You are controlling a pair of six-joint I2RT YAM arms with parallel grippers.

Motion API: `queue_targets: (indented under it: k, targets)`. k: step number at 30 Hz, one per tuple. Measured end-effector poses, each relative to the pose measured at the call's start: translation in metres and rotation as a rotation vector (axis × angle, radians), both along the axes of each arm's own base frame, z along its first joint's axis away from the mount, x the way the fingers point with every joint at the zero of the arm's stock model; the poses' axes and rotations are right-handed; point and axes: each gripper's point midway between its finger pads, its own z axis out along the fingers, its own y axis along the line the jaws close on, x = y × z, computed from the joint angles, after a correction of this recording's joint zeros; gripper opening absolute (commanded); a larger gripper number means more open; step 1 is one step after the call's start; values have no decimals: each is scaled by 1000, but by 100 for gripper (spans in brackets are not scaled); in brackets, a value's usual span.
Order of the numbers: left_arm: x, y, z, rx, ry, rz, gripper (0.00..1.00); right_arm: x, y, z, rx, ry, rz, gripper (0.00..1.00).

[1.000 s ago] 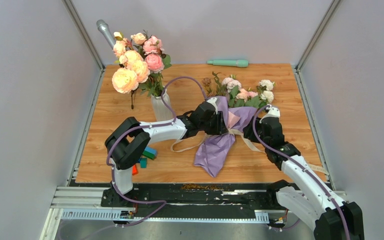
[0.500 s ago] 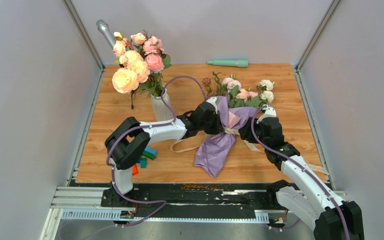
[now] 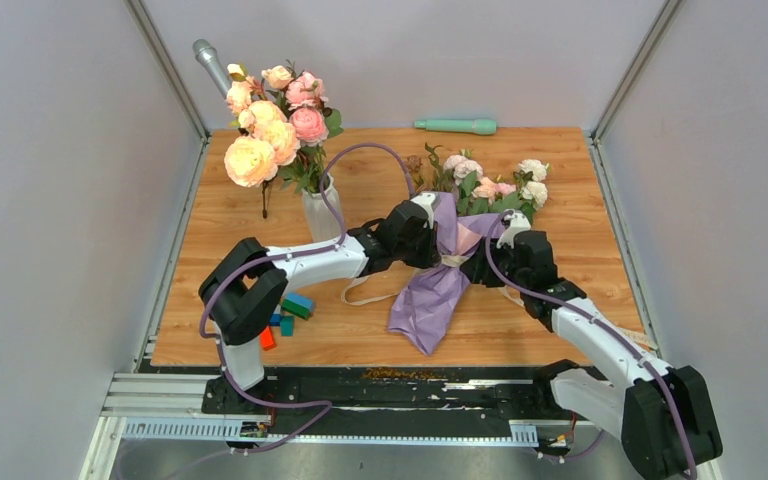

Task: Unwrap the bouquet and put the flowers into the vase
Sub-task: Untie the ribbon from the wrapping paper.

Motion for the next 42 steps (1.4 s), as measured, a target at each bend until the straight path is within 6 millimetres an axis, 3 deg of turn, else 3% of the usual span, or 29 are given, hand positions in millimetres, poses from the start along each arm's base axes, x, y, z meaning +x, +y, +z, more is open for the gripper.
queue_targets:
  k: [6,17,26,37,40,42]
  targets:
    - [-3,8,-4,75,-27,-37,0,8,9,-5,4,15,42,38]
    - [-4,13,-4,121,-45,-68,0,37,30,10,9,-25,123,38]
    - [-5,13,-2,132,-52,-81,0,33,46,-1,4,0,223,37]
    - [-5,11,2,132,-56,-85,0,33,48,-6,-20,-1,257,37]
    - [-4,10,5,129,-60,-85,0,32,49,-8,-25,0,265,30]
    - [-3,10,5,129,-62,-83,0,32,50,-9,-29,-2,270,14]
